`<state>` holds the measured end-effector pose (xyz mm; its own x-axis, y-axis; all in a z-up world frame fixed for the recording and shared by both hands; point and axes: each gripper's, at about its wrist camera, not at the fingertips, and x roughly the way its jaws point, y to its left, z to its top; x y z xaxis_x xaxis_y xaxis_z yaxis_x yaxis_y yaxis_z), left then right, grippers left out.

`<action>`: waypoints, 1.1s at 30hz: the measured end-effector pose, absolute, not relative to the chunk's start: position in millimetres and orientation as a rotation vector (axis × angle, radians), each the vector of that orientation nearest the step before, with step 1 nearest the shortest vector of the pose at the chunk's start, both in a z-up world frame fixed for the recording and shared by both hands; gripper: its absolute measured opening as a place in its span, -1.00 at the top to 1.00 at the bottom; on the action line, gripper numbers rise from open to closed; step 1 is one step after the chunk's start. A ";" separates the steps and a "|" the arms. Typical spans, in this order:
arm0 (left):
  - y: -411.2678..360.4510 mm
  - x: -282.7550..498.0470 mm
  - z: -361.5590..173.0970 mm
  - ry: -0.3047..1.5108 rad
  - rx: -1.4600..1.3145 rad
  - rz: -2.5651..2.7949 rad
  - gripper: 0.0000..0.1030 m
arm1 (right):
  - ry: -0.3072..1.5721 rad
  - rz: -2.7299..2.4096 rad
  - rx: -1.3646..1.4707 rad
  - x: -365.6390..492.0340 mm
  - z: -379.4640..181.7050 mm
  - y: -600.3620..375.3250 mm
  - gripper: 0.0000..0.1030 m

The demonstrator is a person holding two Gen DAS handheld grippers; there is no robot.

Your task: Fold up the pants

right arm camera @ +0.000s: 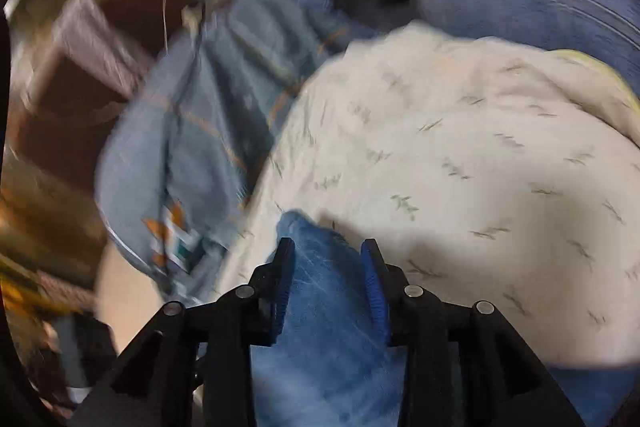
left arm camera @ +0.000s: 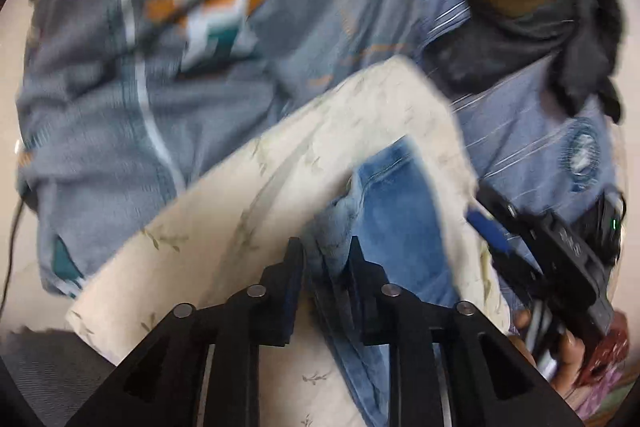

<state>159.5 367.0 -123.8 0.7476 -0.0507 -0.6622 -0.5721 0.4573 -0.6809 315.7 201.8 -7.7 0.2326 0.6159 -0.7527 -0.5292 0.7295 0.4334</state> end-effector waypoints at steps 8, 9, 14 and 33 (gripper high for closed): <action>294.6 153.7 -80.4 0.506 -0.757 0.318 0.28 | 0.804 0.644 0.165 209.2 29.5 7.3 -0.06; 281.5 158.2 -81.7 0.526 -0.737 0.260 0.28 | 0.792 0.611 0.173 199.2 27.2 -13.2 -0.09; 186.0 179.4 -72.6 0.638 -0.542 0.019 0.28 | 0.761 0.438 0.358 151.4 13.9 -150.6 -0.10; -194.4 285.7 -107.5 0.890 0.227 -0.684 0.96 | 0.721 0.161 0.789 129.2 -21.5 -346.4 -0.15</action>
<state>285.7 -194.4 -107.5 0.4355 -0.4536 -0.7776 0.6348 0.7672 -0.0920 129.2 -346.4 -21.5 0.7525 0.3894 -0.5311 0.1266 0.7059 0.6969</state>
